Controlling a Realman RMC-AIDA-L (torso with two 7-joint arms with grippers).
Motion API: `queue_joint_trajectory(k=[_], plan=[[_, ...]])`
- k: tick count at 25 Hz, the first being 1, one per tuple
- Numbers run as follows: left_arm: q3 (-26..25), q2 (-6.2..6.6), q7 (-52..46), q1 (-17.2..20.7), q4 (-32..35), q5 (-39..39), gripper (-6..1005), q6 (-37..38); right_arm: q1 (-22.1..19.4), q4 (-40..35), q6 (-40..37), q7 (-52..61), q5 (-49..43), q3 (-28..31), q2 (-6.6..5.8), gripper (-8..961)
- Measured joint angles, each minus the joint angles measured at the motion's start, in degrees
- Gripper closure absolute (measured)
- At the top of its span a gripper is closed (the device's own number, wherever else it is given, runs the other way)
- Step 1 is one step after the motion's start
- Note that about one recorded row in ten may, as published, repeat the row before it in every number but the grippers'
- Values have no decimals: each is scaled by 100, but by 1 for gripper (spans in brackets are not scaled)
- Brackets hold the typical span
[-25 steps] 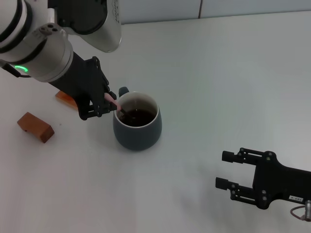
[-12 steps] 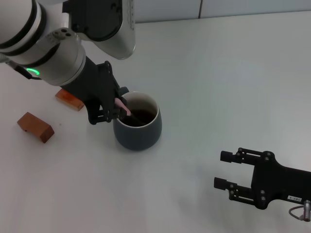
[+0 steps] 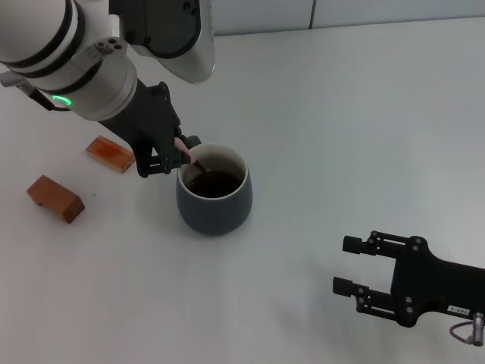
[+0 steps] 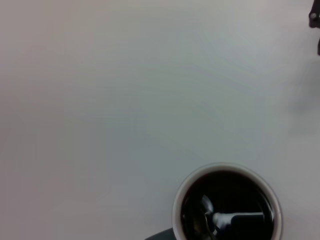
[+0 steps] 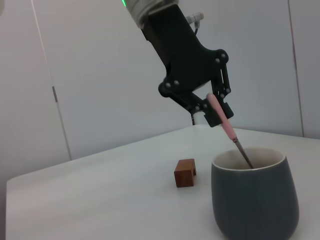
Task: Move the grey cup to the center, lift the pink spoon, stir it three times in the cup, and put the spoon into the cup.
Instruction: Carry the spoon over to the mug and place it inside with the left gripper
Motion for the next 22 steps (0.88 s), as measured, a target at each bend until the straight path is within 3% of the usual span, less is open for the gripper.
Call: queue_joint_trajectory(k=[13, 22], plan=[[-28, 0, -114, -49, 137, 81, 853, 474, 25, 6, 2, 0, 0, 0, 0, 294], [-41, 0, -36, -96, 192, -378, 852, 459, 32, 9, 2, 0, 0, 0, 0, 294]])
